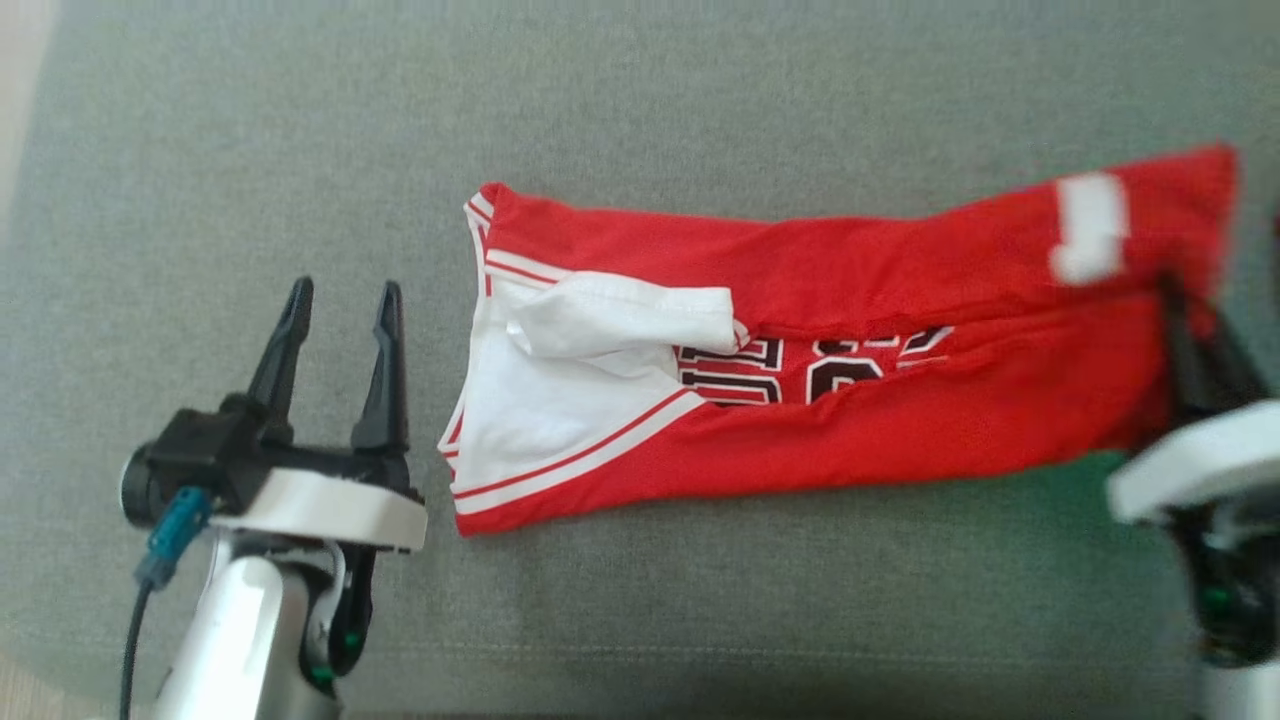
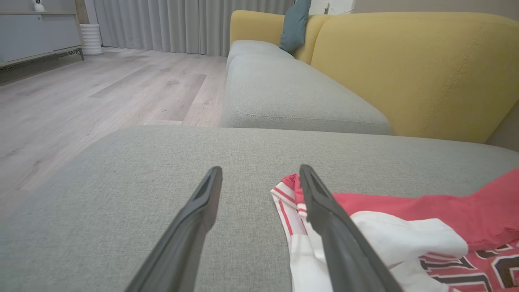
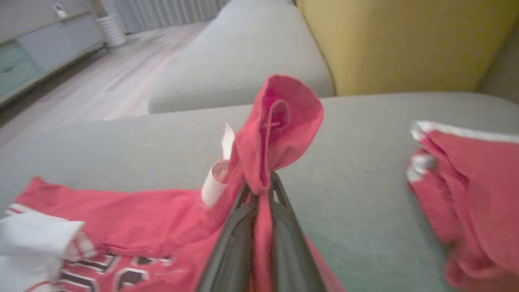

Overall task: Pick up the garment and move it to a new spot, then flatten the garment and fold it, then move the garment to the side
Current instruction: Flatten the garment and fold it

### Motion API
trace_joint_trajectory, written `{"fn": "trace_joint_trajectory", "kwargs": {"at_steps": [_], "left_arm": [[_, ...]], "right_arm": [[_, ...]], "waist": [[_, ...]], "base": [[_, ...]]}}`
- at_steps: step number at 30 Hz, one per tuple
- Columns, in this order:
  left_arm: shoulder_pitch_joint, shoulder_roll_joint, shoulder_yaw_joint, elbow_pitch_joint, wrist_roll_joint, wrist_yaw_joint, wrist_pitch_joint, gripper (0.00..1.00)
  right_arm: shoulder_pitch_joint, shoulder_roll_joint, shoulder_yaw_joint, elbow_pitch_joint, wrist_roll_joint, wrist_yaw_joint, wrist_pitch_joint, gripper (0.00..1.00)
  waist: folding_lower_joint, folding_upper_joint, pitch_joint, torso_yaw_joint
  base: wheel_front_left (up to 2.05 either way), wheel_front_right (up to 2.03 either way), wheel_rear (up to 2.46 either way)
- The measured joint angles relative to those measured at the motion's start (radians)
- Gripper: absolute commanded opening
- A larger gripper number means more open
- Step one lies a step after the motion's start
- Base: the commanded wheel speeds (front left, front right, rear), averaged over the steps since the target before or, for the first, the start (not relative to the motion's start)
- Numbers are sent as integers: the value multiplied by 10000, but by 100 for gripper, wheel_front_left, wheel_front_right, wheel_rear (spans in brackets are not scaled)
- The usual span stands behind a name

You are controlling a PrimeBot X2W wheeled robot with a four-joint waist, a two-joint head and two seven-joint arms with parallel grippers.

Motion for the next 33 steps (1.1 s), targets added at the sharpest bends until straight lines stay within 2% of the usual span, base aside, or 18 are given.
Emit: {"fn": "trace_joint_trajectory", "kwargs": {"at_steps": [4,8,9,16,21,26,27,28,29,33], "left_arm": [[295,-17,0,71,-2,73,0,100],[363,-23,-92,96,-2,73,0,100],[363,-23,-92,96,-2,73,0,100],[362,-144,-443,144,0,52,79,100],[335,-267,-727,295,0,-29,119,100],[221,-291,-809,487,0,-31,115,100],[221,-291,-823,508,-2,-31,115,100],[221,-297,-836,527,-2,-31,115,100],[216,-313,-842,554,-2,-29,104,100],[190,-305,-802,570,-2,-19,102,100]], "right_arm": [[-538,201,2033,-646,290,0,665,0],[-1337,324,3877,184,1152,0,531,0],[-1337,324,3877,184,1152,0,531,0],[-2336,318,7056,3218,4255,0,-1494,0],[-3651,263,8299,5436,5670,0,-2930,0],[-4845,240,9267,7056,6798,0,-3779,0],[-4999,228,9453,7296,6993,0,-3885,15],[-5104,219,9607,7436,7267,0,-4042,67],[-5312,205,9990,7649,7584,0,-4464,100],[-5933,201,10665,7442,7745,0,-5444,100]], "waist": [[0,0,-420,-9],[0,0,-683,131],[0,0,-683,131],[0,0,-752,863],[0,0,-605,1510],[0,0,-372,1960],[0,0,-324,2001],[0,0,-277,2027],[0,0,-196,2032],[0,0,-169,1831]], "base": [[0,0,0],[0,0,0],[0,0,0],[0,0,0],[0,0,0],[0,0,0],[0,0,0],[0,0,0],[0,0,0],[0,0,0]]}}
